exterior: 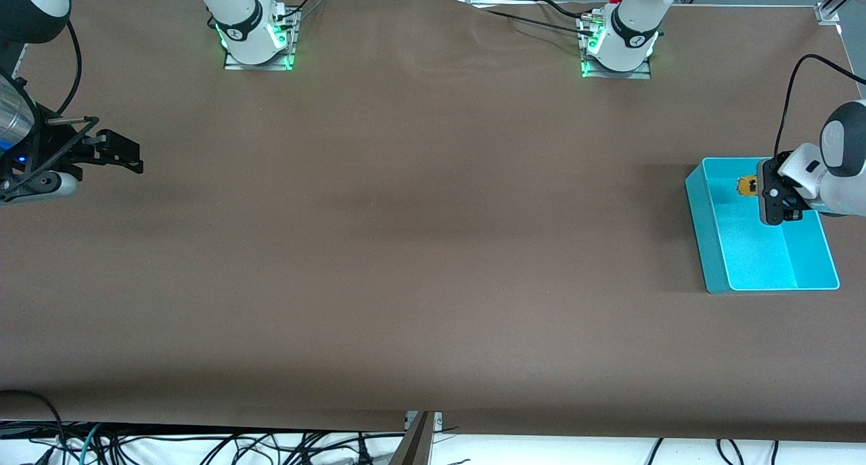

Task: Wind and store yellow beetle car
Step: 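Carry the car into the blue bin and open the left gripper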

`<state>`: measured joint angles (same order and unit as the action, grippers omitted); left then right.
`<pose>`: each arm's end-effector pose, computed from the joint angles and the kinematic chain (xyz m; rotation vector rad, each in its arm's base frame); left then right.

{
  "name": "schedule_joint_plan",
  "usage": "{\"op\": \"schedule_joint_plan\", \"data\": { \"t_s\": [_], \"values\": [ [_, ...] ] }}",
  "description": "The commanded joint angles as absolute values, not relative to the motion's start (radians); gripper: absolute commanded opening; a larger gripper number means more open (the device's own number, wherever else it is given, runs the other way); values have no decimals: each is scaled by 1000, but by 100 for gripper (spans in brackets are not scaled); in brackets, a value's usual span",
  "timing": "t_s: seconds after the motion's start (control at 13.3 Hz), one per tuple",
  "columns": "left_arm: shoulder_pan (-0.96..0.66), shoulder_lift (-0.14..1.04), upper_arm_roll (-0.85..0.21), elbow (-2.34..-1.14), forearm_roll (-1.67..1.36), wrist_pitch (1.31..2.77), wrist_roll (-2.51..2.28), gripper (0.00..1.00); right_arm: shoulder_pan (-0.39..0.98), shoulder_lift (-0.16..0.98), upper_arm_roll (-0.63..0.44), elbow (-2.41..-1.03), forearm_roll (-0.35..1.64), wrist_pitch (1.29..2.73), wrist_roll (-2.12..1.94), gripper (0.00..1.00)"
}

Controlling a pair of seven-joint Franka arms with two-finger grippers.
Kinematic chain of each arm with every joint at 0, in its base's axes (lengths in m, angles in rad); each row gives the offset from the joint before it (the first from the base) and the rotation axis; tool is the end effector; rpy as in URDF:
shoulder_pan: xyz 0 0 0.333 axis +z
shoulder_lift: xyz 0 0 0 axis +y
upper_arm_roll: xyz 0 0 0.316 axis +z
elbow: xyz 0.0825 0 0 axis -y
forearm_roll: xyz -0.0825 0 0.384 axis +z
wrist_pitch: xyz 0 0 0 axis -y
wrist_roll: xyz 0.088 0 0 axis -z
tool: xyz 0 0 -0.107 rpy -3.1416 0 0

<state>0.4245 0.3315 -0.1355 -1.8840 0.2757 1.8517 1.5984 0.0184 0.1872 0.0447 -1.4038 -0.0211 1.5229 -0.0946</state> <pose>0.5520 0.1899 0.3119 2.2012 -1.9211 -0.5535 0.6050 0.0333 0.5902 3.1185 0.2452 -0.1066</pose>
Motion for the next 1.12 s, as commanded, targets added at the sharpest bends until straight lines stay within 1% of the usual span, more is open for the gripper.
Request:
{"op": "schedule_joint_plan", "data": {
  "t_s": [0.0, 0.15, 0.3, 0.45, 0.52, 0.6, 0.9, 1.05],
  "values": [
    [500, 291, -156, -2038, 299, 2004, 1663, 8, 15, 172, 48, -1417, -8, 1516, -87, 100],
    [528, 305, -156, -2094, 299, 2109, 1675, 9, 15, 172, 48, -1417, -6, 1516, -87, 100],
    [538, 354, -156, -2098, 299, 2176, 1677, 10, 15, 172, 48, -1417, -6, 1514, -87, 100],
    [548, 379, -156, -2098, 299, 2221, 1704, 14, 15, 172, 48, -1417, -6, 1514, -87, 100],
    [558, 386, -156, -2098, 292, 2223, 1706, 32, 15, 172, 48, -1417, -6, 1514, -87, 100],
    [574, 397, -158, -2098, 287, 2224, 1716, 99, 15, 172, 48, -1417, -6, 1514, -87, 100],
    [575, 377, -166, -2088, 281, 2194, 1755, 100, 14, 172, 48, -1417, -6, 1514, -89, 100],
    [572, 307, -179, -2065, 212, 2090, 1755, 100, 15, 172, 48, -1417, -6, 1516, -89, 100]
  ]
}}
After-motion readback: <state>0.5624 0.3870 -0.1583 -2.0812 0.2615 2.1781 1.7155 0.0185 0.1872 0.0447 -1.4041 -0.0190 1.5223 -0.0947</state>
